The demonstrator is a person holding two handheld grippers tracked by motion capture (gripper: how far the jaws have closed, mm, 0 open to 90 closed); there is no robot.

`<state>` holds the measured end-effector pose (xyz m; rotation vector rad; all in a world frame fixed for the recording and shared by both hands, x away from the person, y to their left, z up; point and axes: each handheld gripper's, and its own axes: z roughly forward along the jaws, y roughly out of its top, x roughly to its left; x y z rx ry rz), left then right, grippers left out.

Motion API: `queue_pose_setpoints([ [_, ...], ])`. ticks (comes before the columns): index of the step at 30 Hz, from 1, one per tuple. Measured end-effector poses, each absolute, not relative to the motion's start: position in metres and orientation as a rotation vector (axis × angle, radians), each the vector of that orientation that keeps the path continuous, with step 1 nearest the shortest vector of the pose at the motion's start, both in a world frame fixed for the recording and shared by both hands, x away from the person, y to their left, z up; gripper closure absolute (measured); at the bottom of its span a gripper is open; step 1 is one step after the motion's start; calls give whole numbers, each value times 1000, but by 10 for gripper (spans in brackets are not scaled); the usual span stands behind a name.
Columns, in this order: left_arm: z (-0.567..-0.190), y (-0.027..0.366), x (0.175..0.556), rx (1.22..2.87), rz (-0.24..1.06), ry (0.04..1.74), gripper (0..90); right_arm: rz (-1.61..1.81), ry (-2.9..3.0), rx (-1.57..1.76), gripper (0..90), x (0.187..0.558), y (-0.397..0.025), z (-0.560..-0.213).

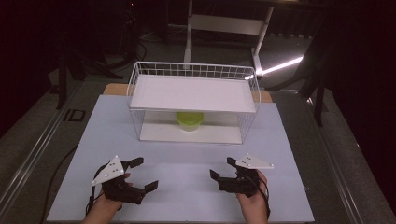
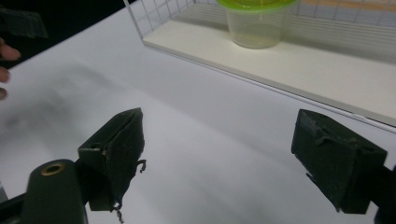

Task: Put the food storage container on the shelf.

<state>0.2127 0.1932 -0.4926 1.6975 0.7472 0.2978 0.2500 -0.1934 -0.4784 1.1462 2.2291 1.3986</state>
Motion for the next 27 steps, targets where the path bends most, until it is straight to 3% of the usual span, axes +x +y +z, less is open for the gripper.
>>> queue_pose_setpoints([
  [27, -505, 224, 188, 1667, 312, 809, 12, 1423, 2160, 1128, 168, 215, -236, -486],
])
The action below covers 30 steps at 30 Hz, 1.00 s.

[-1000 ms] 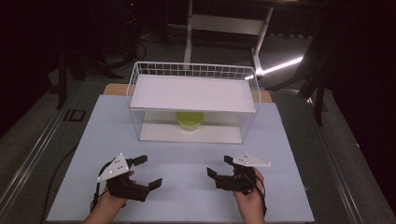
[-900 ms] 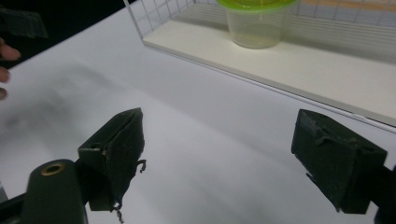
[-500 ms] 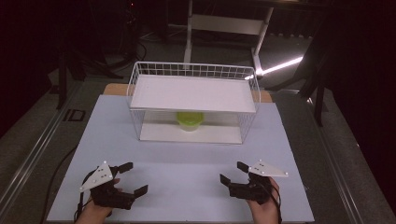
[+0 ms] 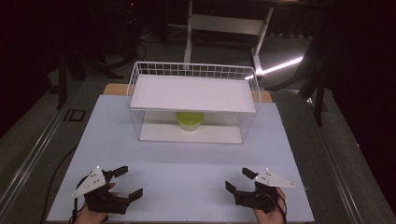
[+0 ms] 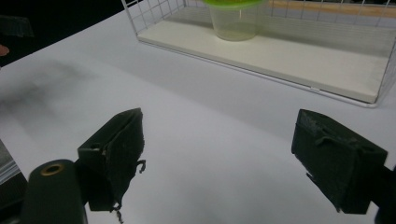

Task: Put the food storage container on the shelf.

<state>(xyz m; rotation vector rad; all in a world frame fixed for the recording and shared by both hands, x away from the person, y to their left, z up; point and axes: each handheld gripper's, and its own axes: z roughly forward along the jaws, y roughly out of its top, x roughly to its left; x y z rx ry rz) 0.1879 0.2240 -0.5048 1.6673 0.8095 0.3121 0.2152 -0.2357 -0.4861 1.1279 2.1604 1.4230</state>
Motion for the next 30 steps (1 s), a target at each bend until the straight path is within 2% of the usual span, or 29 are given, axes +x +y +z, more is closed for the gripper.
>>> queue_pose_setpoints([
  [10, -508, 226, 193, 1664, 325, 849, 12, 1440, 2148, 1108, 160, 222, -241, -495],
  [19, -510, 226, 195, 1712, 405, 891, 13, 1412, 2146, 1104, 160, 228, -240, -499],
  [30, -511, 228, 196, 1702, 436, 932, 13, 1371, 2167, 1184, 160, 235, -238, -509],
])
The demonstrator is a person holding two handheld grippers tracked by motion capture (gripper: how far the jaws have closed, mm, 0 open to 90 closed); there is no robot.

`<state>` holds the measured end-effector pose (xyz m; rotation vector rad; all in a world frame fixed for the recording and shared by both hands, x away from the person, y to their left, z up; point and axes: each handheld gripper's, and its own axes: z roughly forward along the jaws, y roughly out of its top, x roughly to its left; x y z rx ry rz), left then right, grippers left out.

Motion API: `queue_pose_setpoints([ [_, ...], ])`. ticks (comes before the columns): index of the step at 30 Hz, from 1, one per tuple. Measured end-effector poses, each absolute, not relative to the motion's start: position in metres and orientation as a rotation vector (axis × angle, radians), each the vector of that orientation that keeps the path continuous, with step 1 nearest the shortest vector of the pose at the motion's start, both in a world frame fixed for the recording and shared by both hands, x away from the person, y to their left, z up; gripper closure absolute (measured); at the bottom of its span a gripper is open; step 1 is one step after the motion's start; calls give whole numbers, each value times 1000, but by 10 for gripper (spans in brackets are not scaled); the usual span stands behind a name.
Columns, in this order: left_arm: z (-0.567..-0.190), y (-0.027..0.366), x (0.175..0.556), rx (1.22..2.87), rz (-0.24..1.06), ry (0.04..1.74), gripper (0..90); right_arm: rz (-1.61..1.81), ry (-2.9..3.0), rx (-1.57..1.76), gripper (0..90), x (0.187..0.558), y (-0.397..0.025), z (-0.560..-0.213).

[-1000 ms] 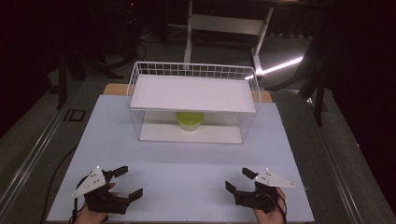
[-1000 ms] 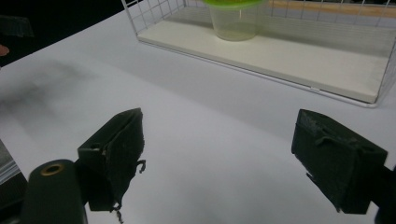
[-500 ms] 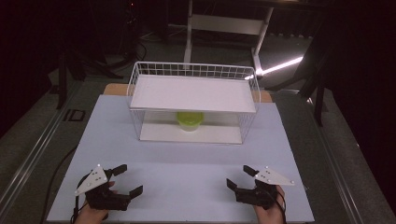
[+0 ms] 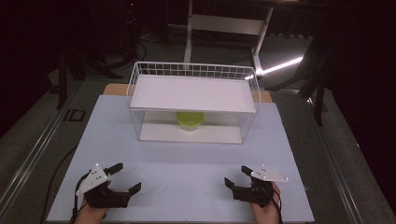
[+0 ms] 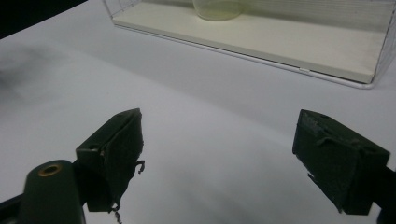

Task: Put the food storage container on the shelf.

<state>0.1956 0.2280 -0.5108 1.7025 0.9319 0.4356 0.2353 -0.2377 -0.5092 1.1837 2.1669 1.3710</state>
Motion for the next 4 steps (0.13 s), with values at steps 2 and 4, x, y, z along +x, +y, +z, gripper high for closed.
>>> queue_pose_setpoints([
  [2, -511, 229, 196, 1698, 437, 936, 13, 1361, 2162, 1197, 160, 236, -239, -510],
  [4, -510, 230, 195, 1691, 441, 942, 13, 1362, 2155, 1208, 160, 236, -240, -509],
])
